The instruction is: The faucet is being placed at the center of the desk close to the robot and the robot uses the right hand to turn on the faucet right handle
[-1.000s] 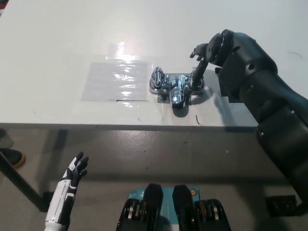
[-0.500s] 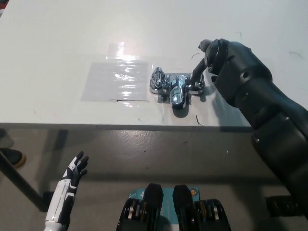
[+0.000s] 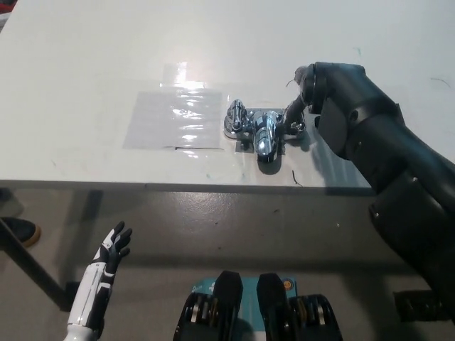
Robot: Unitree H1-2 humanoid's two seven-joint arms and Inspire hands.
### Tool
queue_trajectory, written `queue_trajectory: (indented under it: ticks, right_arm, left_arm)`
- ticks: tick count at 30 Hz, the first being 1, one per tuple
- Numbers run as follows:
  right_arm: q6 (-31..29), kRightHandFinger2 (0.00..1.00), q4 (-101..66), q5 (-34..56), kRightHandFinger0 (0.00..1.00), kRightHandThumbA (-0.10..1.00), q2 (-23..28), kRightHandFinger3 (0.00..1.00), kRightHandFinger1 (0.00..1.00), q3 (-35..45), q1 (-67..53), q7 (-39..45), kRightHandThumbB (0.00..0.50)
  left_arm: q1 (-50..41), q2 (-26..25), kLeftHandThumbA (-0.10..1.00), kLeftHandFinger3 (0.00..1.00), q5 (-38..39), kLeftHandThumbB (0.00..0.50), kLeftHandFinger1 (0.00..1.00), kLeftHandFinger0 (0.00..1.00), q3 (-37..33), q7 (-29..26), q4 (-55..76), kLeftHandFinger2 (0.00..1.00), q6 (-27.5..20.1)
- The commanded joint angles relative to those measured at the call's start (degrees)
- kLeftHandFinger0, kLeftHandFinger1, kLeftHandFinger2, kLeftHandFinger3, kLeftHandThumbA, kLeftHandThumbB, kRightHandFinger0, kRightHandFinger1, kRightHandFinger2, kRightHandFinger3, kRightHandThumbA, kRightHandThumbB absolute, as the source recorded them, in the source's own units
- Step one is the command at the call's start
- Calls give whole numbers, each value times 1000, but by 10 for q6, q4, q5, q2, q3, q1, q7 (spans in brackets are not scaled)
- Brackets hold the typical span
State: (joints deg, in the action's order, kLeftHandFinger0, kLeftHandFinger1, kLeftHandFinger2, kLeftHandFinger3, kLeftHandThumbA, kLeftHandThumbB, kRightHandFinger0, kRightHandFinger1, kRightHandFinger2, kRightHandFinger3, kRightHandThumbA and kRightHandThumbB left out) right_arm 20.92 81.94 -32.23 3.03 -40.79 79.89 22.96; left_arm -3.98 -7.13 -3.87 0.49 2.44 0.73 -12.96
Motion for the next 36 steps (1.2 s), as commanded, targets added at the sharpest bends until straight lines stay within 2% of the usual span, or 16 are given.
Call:
queue_trajectory:
  ticks: [1, 2, 3, 9, 10, 11, 12, 13, 15, 18, 19, 21, 22, 25, 34, 36]
  right_arm:
    - [-45, 1000, 7, -23, 1000, 1000, 37, 1000, 1000, -18, 53, 137, 305]
    - [-44, 1000, 7, -24, 1000, 1000, 38, 1000, 1000, -20, 53, 141, 325]
    - [-42, 1000, 8, -24, 1000, 1000, 39, 1000, 1000, -21, 55, 145, 311]
    - [-25, 1000, 8, -27, 1000, 1000, 45, 1000, 1000, -29, 70, 165, 344]
    - [-24, 1000, 8, -25, 1000, 989, 47, 1000, 1000, -26, 70, 161, 303]
    - [-24, 1000, 7, -21, 1000, 986, 48, 1000, 1000, -22, 71, 158, 291]
    - [-34, 1000, 6, -21, 1000, 1000, 52, 1000, 1000, -21, 71, 151, 242]
    - [-39, 1000, 5, -23, 1000, 1000, 54, 1000, 1000, -21, 70, 142, 243]
    - [-15, 1000, 7, -37, 1000, 1000, 52, 1000, 1000, -31, 69, 107, 310]
    - [1, 1000, 3, -24, 1000, 1000, 54, 1000, 1000, -10, 63, 40, 318]
    - [12, 1000, -2, -10, 1000, 1000, 54, 1000, 1000, 11, 57, -7, 314]
    - [24, 1000, -6, 17, 1000, 1000, 54, 1000, 1000, 47, 55, -46, 246]
    - [24, 1000, -6, 20, 1000, 1000, 54, 1000, 1000, 54, 55, -52, 237]
    - [24, 1000, -7, 19, 1000, 1000, 52, 1000, 1000, 69, 51, -71, 302]
    - [25, 1000, -7, 23, 1000, 1000, 45, 1000, 1000, 113, 38, -131, 307]
    - [32, 1000, -8, 24, 1000, 1000, 44, 1000, 1000, 121, 37, -150, 321]
  left_arm:
    - [7, -9, 1000, 1000, 2, 500, 1000, 1000, 4, 2, 18, 1000, -4]
    - [7, -9, 1000, 1000, 2, 500, 1000, 1000, 4, 2, 18, 1000, -6]
    - [7, -8, 1000, 1000, 2, 500, 1000, 1000, 4, 1, 17, 1000, -7]
    - [11, -10, 1000, 1000, 2, 500, 1000, 1000, 4, 2, 18, 1000, -8]
    - [11, -10, 1000, 1000, 1, 500, 1000, 1000, 4, 2, 19, 1000, -6]
    - [11, -9, 1000, 1000, 1, 500, 1000, 1000, 4, 2, 21, 1000, -3]
    - [10, -9, 1000, 1000, 0, 500, 1000, 1000, 4, 1, 19, 1000, -8]
    - [10, -9, 1000, 1000, -1, 500, 1000, 1000, 4, 1, 18, 1000, -9]
    - [9, -8, 1000, 1000, 1, 500, 1000, 1000, 4, 1, 21, 1000, -4]
    - [9, -10, 1000, 1000, -2, 500, 1000, 1000, 3, 2, 21, 1000, -6]
    - [9, -11, 1000, 1000, 0, 500, 1000, 1000, 3, 3, 20, 1000, -7]
    - [10, -10, 1000, 1000, 1, 500, 1000, 1000, 4, 2, 22, 1000, -6]
    - [11, -10, 1000, 1000, 1, 500, 1000, 1000, 5, 2, 22, 1000, -6]
    - [13, -10, 1000, 1000, 5, 500, 1000, 1000, 4, 4, 23, 1000, -1]
    - [17, -10, 1000, 1000, 8, 500, 1000, 1000, 5, 5, 23, 1000, -4]
    - [18, -10, 1000, 1000, 1, 500, 1000, 1000, 5, 1, 23, 1000, -7]
